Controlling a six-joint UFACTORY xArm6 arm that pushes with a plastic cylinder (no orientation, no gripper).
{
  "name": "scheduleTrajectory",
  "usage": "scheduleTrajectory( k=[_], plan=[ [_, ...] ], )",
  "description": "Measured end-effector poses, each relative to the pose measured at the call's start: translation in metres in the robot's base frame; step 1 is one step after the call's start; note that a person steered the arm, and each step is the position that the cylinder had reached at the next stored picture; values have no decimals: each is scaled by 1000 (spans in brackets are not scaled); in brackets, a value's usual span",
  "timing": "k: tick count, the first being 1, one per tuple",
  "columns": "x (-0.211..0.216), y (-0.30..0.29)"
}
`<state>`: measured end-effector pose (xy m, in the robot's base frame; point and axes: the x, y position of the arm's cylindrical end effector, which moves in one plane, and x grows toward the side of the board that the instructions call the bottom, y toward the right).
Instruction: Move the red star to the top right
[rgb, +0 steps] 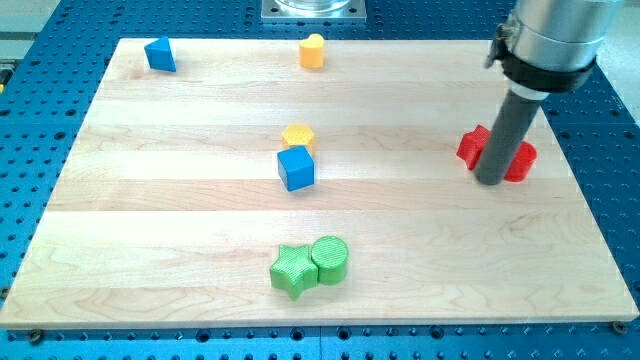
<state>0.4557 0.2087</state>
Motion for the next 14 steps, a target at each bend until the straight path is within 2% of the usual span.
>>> scheduleTrajectory(
  k=[2,3,4,6,7,8,9,10,11,12,14],
  plan=[
    [-79,-5],
    [-59,-16],
    [-55,-36],
    [-51,-40],
    [-5,-34],
    [-36,-50],
    [-85,-50],
    [-87,-55],
    [-116,-43],
    [-170,-29],
    [-77,-17]
  ],
)
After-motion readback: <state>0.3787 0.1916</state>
